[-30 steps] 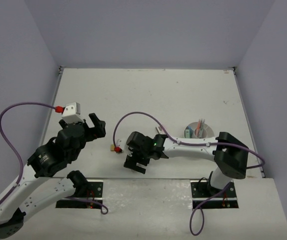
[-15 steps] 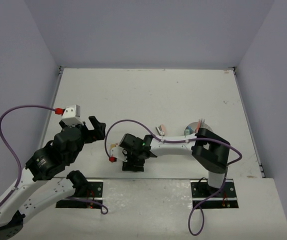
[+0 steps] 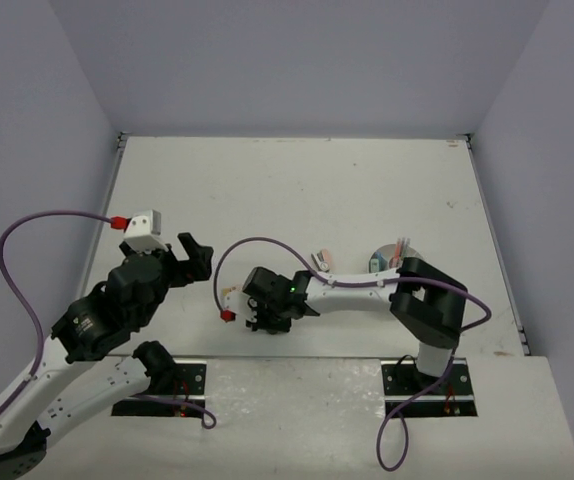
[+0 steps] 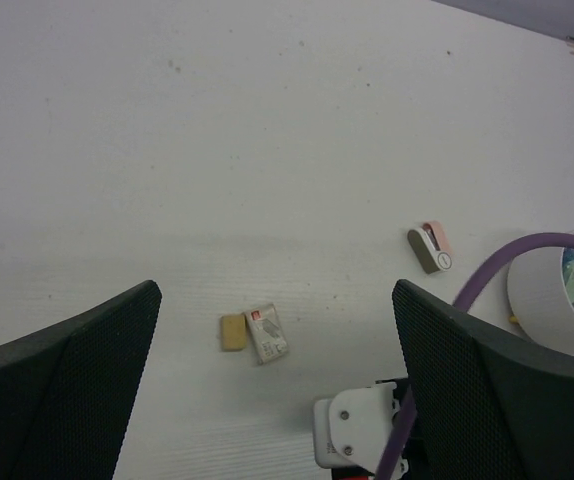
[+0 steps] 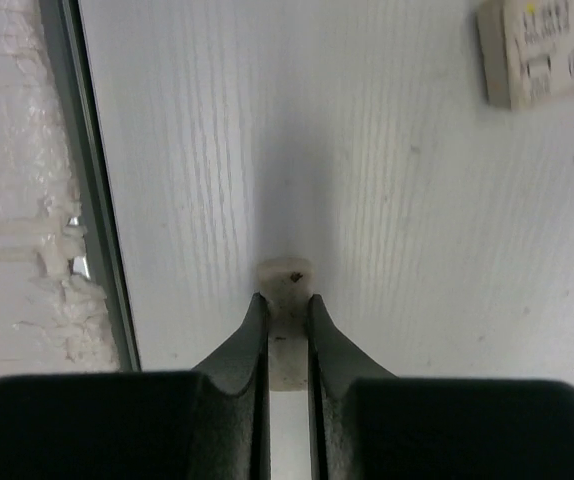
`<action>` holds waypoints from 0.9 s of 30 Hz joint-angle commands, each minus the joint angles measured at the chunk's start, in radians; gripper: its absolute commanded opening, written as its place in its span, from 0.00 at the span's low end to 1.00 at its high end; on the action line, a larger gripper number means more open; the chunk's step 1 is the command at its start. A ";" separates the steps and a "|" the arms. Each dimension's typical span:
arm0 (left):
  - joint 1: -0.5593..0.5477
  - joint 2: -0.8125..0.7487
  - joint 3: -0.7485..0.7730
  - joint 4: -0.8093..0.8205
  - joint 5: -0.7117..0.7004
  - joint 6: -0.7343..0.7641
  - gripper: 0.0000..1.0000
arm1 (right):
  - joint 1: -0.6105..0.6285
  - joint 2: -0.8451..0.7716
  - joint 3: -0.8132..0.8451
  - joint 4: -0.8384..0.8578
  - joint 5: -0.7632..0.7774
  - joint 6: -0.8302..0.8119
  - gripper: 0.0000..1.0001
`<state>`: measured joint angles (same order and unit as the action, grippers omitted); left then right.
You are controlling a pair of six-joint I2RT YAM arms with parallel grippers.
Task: Sort the stationery into containers
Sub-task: Pick up the stationery from the center of the board.
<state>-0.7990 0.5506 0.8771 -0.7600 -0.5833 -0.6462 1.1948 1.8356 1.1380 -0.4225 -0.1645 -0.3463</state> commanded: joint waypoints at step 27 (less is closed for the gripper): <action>-0.167 0.496 -0.245 1.063 0.755 -0.367 0.65 | -0.083 -1.042 -0.476 0.174 0.333 0.328 0.00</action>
<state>-0.9516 1.0255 0.5768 0.1701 0.1269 -1.0095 1.1122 0.7849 0.6464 -0.2509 0.1246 -0.0373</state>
